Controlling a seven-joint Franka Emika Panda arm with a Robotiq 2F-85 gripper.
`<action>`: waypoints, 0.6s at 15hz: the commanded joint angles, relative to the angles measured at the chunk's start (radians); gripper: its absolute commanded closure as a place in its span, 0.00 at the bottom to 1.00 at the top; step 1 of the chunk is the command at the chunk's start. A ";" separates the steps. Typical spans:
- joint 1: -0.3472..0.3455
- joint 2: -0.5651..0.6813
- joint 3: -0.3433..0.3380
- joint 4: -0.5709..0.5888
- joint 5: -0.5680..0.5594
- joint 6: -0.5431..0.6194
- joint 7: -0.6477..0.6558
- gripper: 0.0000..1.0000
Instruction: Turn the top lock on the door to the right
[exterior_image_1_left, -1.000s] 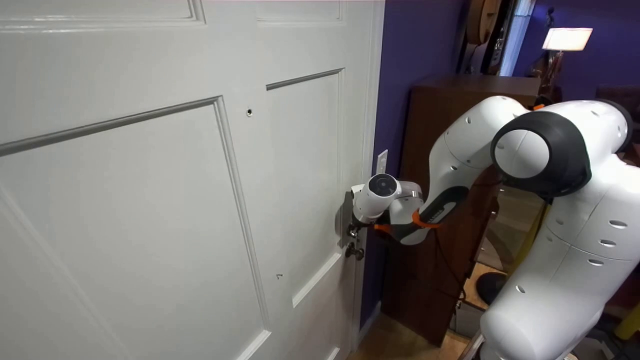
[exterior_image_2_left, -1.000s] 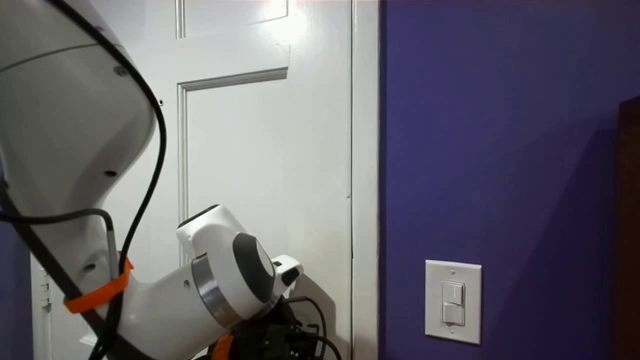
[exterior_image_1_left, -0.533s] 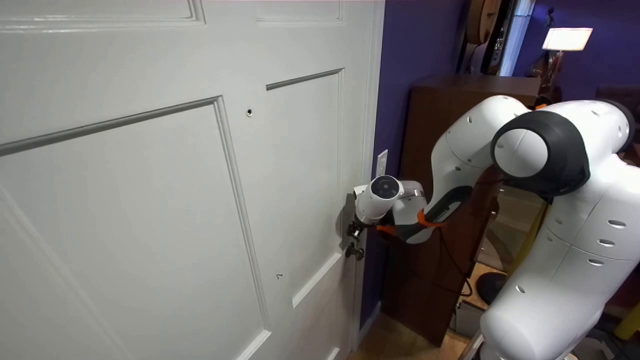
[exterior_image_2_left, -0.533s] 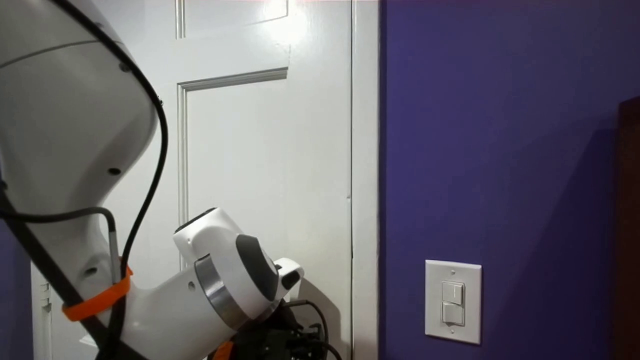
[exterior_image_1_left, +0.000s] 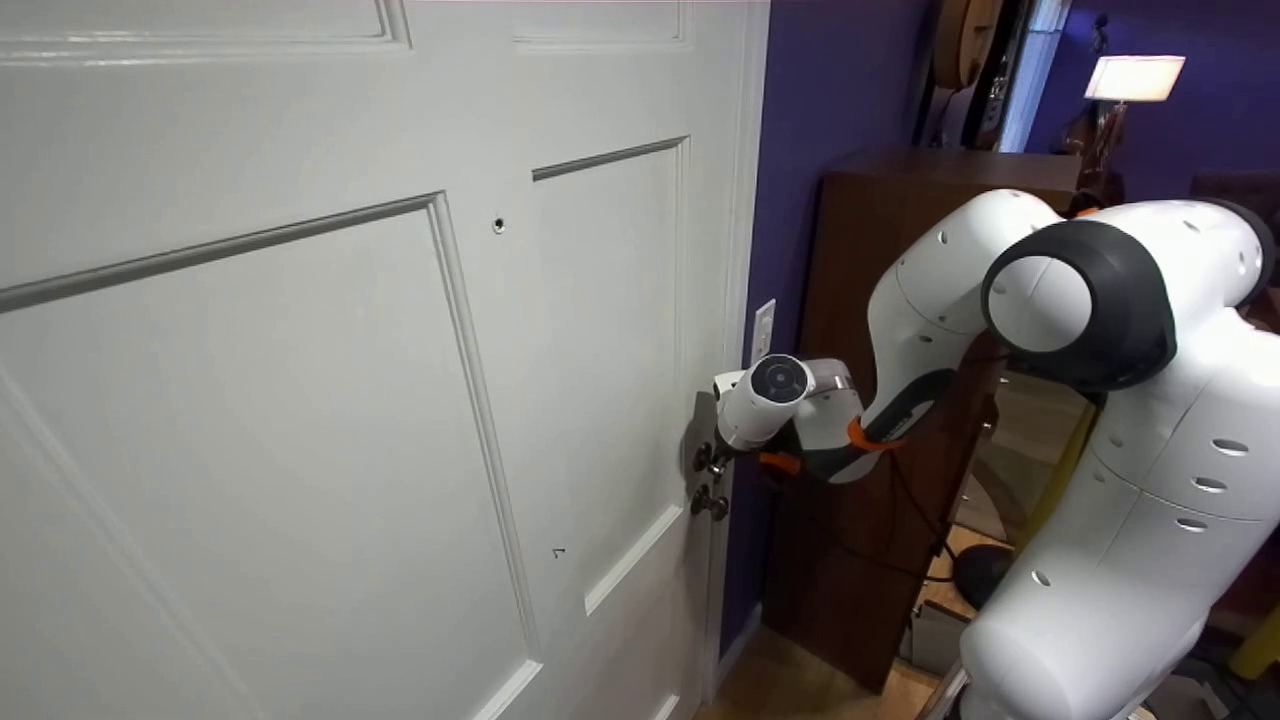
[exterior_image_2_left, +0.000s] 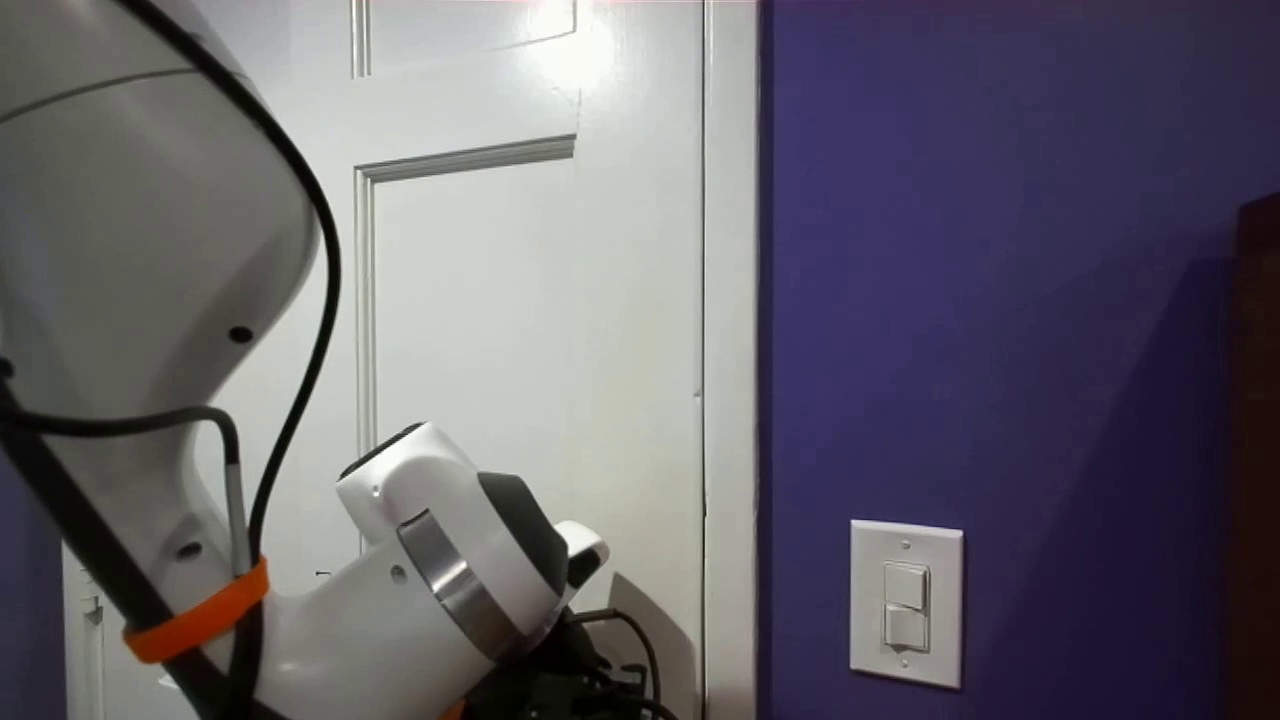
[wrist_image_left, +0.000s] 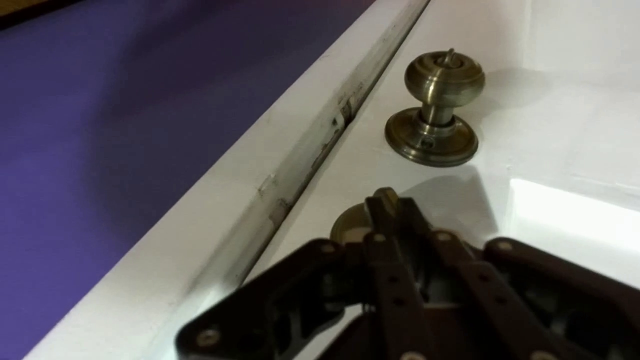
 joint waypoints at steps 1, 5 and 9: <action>-0.016 0.007 -0.022 0.018 -0.111 0.043 0.107 1.00; -0.012 0.008 -0.037 0.018 -0.165 0.071 0.178 0.72; -0.003 0.004 -0.032 0.016 -0.178 0.095 0.212 0.45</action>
